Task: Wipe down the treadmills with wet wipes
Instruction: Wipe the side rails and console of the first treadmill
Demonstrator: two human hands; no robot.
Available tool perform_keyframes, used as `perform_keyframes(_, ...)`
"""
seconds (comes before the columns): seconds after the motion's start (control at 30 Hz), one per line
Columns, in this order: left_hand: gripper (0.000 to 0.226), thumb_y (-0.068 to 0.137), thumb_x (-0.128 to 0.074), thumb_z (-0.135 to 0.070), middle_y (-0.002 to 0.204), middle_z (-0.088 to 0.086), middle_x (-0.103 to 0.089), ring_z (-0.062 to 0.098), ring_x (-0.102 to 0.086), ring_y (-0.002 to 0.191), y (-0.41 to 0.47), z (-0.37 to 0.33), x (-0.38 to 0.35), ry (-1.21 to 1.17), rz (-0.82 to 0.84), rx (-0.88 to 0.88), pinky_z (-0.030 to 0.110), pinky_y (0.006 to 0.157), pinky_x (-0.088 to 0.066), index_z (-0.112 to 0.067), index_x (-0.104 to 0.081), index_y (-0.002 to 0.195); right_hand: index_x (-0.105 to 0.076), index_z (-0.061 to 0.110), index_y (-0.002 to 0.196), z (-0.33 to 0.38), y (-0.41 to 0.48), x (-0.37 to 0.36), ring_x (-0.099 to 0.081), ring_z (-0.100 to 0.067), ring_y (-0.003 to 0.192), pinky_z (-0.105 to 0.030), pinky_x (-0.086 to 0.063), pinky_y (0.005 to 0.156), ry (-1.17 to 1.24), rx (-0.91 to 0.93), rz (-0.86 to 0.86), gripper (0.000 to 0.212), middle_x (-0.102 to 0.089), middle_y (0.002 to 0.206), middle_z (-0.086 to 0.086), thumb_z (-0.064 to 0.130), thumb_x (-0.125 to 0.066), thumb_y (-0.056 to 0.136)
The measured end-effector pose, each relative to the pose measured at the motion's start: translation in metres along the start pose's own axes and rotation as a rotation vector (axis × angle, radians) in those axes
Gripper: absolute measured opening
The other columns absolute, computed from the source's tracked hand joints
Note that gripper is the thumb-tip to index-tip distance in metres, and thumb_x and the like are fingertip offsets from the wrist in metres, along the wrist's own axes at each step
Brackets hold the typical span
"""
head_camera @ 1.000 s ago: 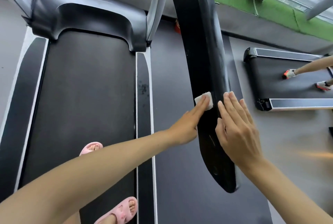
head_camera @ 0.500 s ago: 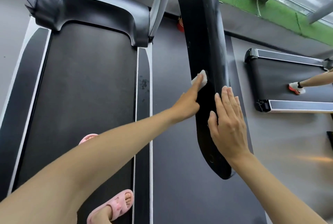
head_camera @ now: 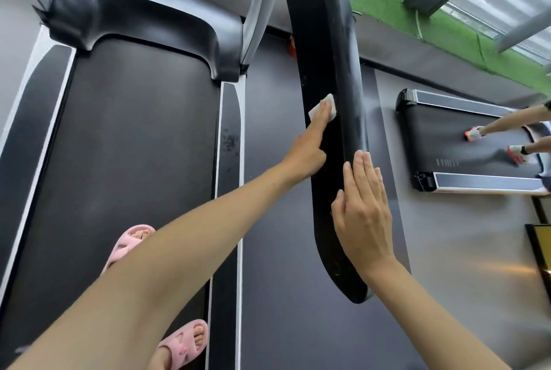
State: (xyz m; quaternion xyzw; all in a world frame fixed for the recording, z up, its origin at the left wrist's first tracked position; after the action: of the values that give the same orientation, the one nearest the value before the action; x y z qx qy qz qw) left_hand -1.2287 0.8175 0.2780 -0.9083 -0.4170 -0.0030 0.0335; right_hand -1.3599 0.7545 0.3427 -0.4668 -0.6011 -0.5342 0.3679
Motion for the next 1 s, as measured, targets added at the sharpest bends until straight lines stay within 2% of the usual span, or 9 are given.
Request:
perform_keyframes(0.03,0.105,0.062,-0.03,0.007,0.162,-0.008,0.006,0.023,-0.012,0.148,-0.003,-0.001,-0.003,0.027,-0.008,-0.037,0.041,0.12,-0.015,-0.031,0.007,0.153,-0.047,-0.009,0.135,0.0,0.0,0.0,-0.031,-0.032,0.141,-0.039,-0.019,0.12,0.003,-0.002,-0.002,0.045,-0.038,0.147,-0.025,0.006,-0.038,0.093)
perform_keyframes(0.07,0.103,0.067,-0.033,0.01,0.162,-0.006,0.005,0.019,-0.008,0.149,-0.012,0.002,-0.011,0.06,-0.011,-0.074,0.042,0.121,-0.013,-0.029,0.007,0.153,-0.047,-0.01,0.135,0.001,0.001,0.0,-0.031,-0.032,0.141,-0.039,-0.018,0.12,0.009,-0.002,-0.008,0.045,-0.038,0.147,-0.025,0.006,-0.038,0.093)
perform_keyframes(0.13,0.1,0.078,-0.041,0.018,0.16,-0.011,0.008,0.01,-0.003,0.148,-0.037,0.008,-0.029,0.102,0.009,-0.121,0.027,0.12,-0.013,-0.028,0.007,0.152,-0.048,-0.01,0.134,0.001,0.002,0.001,-0.033,-0.032,0.14,-0.039,-0.019,0.12,0.023,-0.009,-0.021,0.044,-0.04,0.145,-0.026,0.005,-0.038,0.094)
perform_keyframes(0.2,0.101,0.08,-0.044,0.021,0.156,-0.021,0.012,0.004,0.001,0.147,-0.051,0.012,-0.035,0.082,0.019,-0.165,0.008,0.112,-0.013,-0.032,0.008,0.149,-0.05,-0.01,0.132,0.001,0.003,0.002,-0.034,-0.032,0.14,-0.04,-0.021,0.119,0.032,-0.013,-0.028,0.042,-0.041,0.145,-0.026,0.005,-0.038,0.095)
perform_keyframes(0.33,0.106,0.07,-0.034,0.026,0.161,-0.007,0.01,0.007,0.002,0.147,-0.009,0.007,-0.011,-0.018,-0.008,-0.071,0.001,0.105,-0.009,-0.025,0.005,0.154,-0.052,-0.009,0.13,-0.001,0.003,0.003,-0.036,-0.033,0.138,-0.04,-0.022,0.118,0.019,0.005,-0.032,0.042,-0.044,0.143,-0.026,0.006,-0.036,0.095)
perform_keyframes(0.47,0.104,0.071,-0.034,0.024,0.162,-0.007,0.008,0.007,0.001,0.147,-0.017,0.004,-0.022,-0.038,-0.055,-0.069,0.013,0.113,-0.007,-0.024,0.005,0.154,-0.051,-0.009,0.132,-0.001,0.002,0.003,-0.034,-0.033,0.139,-0.041,-0.021,0.118,0.043,-0.009,-0.026,0.047,-0.042,0.144,-0.026,0.002,-0.031,0.09)
perform_keyframes(0.63,0.102,0.078,-0.04,0.025,0.159,-0.019,0.009,0.0,0.001,0.146,-0.081,0.027,-0.06,0.024,-0.019,-0.16,0.019,0.118,-0.012,-0.03,0.004,0.151,-0.049,-0.009,0.134,0.001,0.002,0.004,-0.032,-0.033,0.14,-0.04,-0.019,0.118,0.063,-0.037,-0.03,0.056,-0.041,0.145,-0.026,-0.001,-0.027,0.083)
perform_keyframes(0.83,0.098,0.073,-0.032,0.022,0.162,-0.009,0.001,0.007,0.0,0.148,-0.032,0.014,-0.037,-0.052,-0.138,-0.092,0.043,0.122,-0.008,-0.025,-0.004,0.155,-0.051,-0.01,0.132,-0.002,0.001,0.003,-0.032,-0.033,0.14,-0.04,-0.019,0.117,0.122,-0.043,-0.036,0.057,-0.041,0.145,-0.026,0.001,-0.026,0.082)
perform_keyframes(1.0,0.095,0.079,-0.036,0.022,0.16,-0.016,0.002,0.005,-0.003,0.147,-0.096,0.029,-0.078,-0.005,-0.094,-0.153,0.041,0.121,-0.014,-0.027,0.0,0.152,-0.051,-0.011,0.131,-0.004,0.0,0.002,-0.033,-0.032,0.14,-0.038,-0.018,0.118,0.182,-0.064,-0.043,0.052,-0.043,0.144,-0.025,-0.001,-0.028,0.085)
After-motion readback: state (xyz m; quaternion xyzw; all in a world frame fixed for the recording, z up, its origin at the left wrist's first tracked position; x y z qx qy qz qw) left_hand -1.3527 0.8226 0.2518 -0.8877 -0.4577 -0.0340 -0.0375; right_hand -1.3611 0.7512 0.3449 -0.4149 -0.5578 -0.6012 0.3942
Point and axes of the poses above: each hand's wrist, its own y-axis towards the middle knuckle, its own x-axis out of the back of the hand, z = x × y, the point moved 2 cm from there along y, towards the middle knuckle
